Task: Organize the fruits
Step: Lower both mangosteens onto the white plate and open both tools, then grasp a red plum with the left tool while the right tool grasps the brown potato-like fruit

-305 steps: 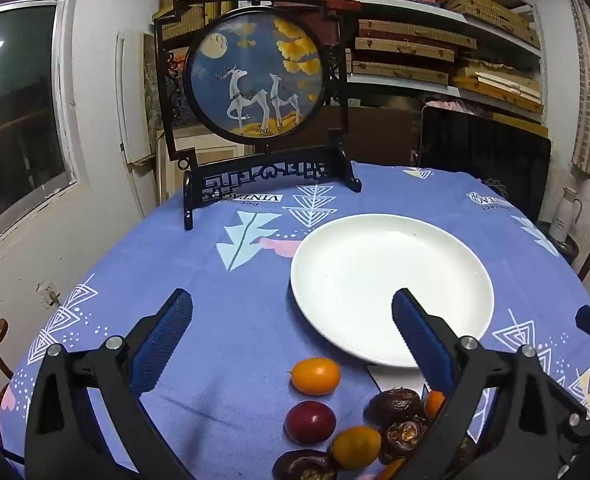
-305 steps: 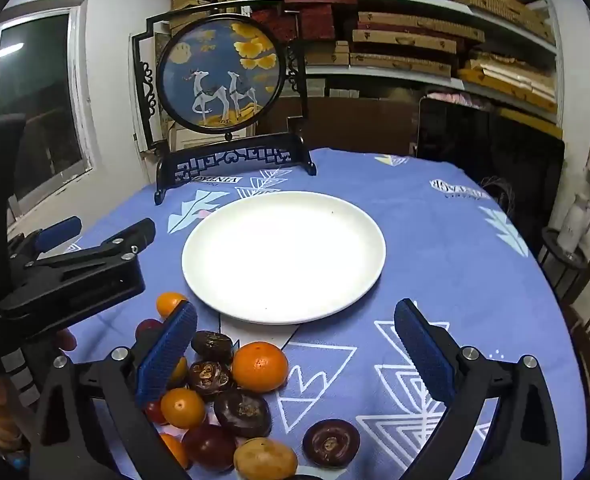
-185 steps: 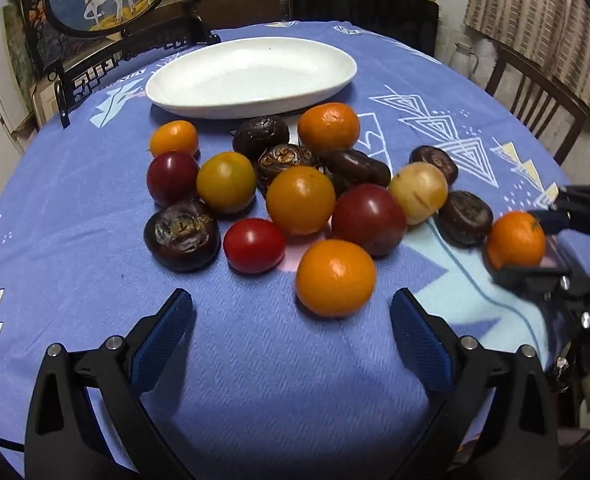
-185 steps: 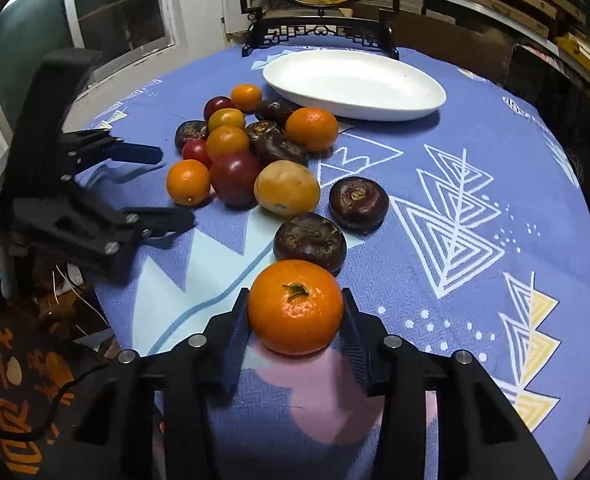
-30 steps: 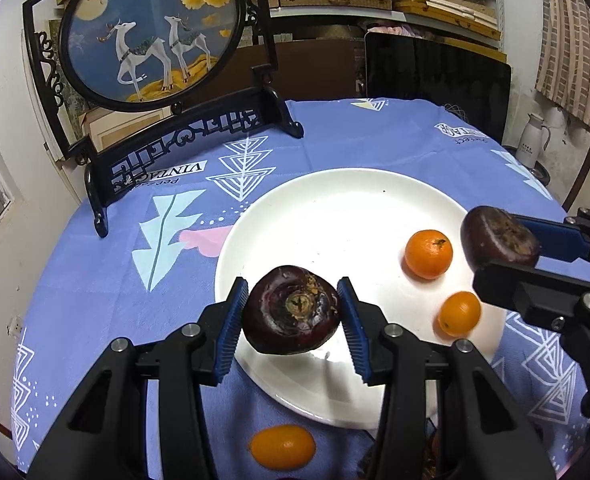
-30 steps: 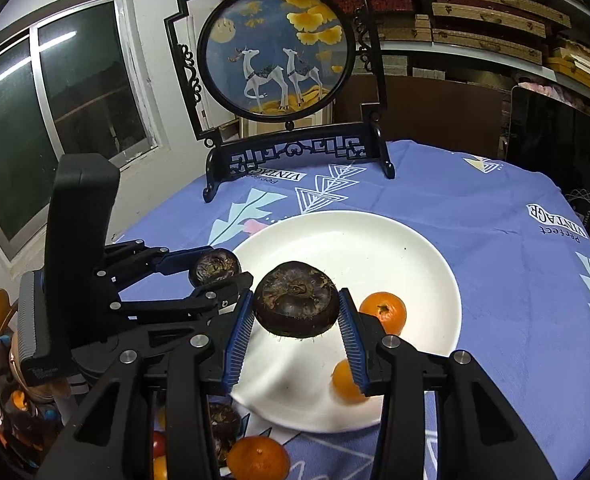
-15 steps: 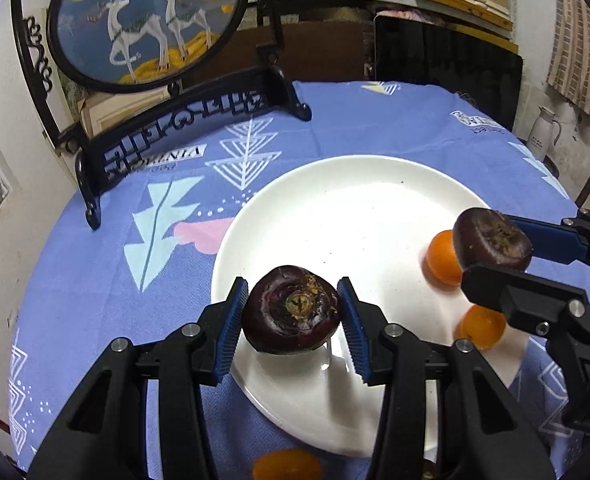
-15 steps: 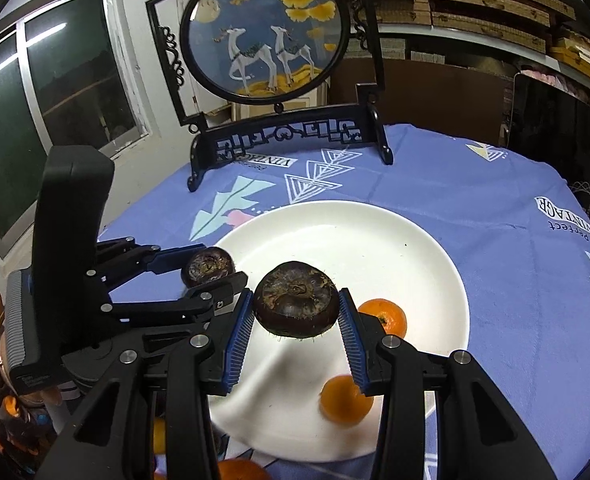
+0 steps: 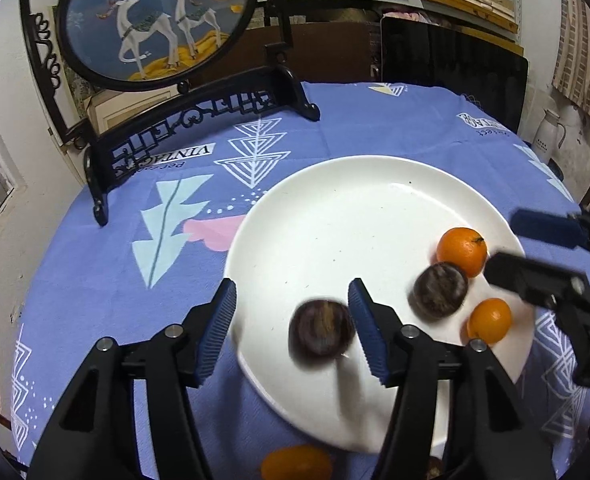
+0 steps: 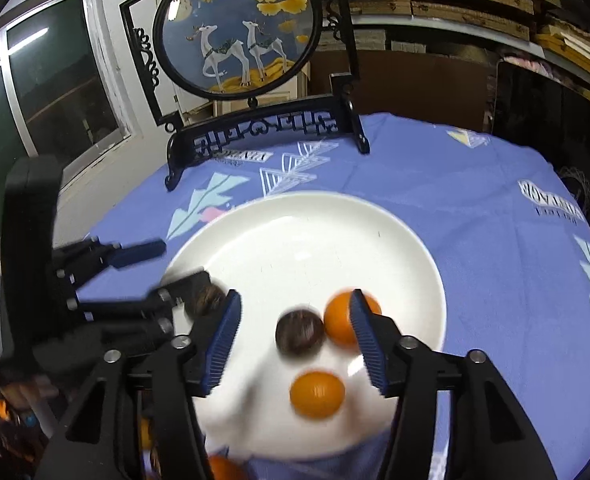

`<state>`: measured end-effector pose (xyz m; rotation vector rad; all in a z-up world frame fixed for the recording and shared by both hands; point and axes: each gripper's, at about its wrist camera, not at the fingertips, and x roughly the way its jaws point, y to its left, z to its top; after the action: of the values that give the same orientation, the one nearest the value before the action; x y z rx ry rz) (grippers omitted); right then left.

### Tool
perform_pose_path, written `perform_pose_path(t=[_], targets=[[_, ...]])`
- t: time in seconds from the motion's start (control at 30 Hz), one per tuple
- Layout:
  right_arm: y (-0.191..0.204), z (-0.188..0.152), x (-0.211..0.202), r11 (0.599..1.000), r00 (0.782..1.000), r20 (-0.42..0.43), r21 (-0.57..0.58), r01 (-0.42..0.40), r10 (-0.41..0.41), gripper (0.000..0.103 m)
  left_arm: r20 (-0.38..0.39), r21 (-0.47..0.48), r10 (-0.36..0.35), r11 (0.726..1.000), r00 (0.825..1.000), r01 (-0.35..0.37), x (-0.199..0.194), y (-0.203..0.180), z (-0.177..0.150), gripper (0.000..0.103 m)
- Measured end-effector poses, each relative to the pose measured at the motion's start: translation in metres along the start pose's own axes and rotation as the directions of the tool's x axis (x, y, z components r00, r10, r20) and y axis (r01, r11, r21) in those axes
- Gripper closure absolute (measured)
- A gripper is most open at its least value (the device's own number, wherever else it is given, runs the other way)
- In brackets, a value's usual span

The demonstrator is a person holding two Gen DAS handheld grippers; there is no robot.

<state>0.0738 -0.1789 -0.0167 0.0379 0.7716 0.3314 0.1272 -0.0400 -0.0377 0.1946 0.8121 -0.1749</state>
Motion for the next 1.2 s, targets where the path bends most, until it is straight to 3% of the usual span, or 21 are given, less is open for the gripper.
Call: perform_pose_path(t=[0.1, 0.4, 0.5, 0.63, 0.87, 1.03, 1.13, 1.2], targets=[[0.002, -0.017, -0.014, 1.0, 1.0, -0.015, -0.008, -0.003, 0.003, 0.042, 0.014, 0.018, -0.007, 1.0, 1.0, 0.007, -0.015, -0.001, -0.01, 0.039], [0.037, -0.099, -0.082, 0.977, 0.999, -0.044, -0.212, -0.027, 0.018, 0.042, 0.052, 0.063, -0.069, 0.996, 0.996, 0.065, -0.073, 0.006, -0.062, 0.03], [0.045, -0.132, -0.099, 0.961, 0.997, -0.079, -0.274, -0.046, 0.025, 0.042, 0.039, 0.051, -0.103, 0.994, 0.994, 0.101, -0.088, 0.016, -0.083, 0.028], [0.046, -0.168, -0.097, 0.95, 0.988, -0.152, -0.312, -0.027, -0.022, 0.042, 0.027, 0.078, -0.084, 0.994, 0.996, 0.082, -0.101, 0.021, -0.107, 0.025], [0.069, -0.186, -0.094, 0.937, 0.976, -0.201, -0.319, -0.144, 0.081, 0.045, -0.01, 0.078, -0.09, 0.993, 0.996, 0.09, -0.106, 0.034, -0.132, 0.023], [0.075, -0.181, -0.078, 0.936, 0.978, -0.207, -0.336, -0.104, 0.034, 0.047, -0.039, 0.138, -0.116, 0.983, 0.993, 0.12, -0.107, 0.027, -0.151, 0.021], [0.072, -0.173, -0.069, 0.943, 0.976, -0.211, -0.313, -0.113, 0.047, 0.062, -0.07, 0.167, -0.137, 0.975, 0.988, 0.147, -0.1, 0.019, -0.16, 0.021], [0.07, -0.171, -0.068, 0.944, 0.977, -0.206, -0.309, -0.114, 0.05, 0.063, -0.091, 0.189, -0.137, 0.97, 0.986, 0.153, -0.093, 0.012, -0.163, 0.021]])
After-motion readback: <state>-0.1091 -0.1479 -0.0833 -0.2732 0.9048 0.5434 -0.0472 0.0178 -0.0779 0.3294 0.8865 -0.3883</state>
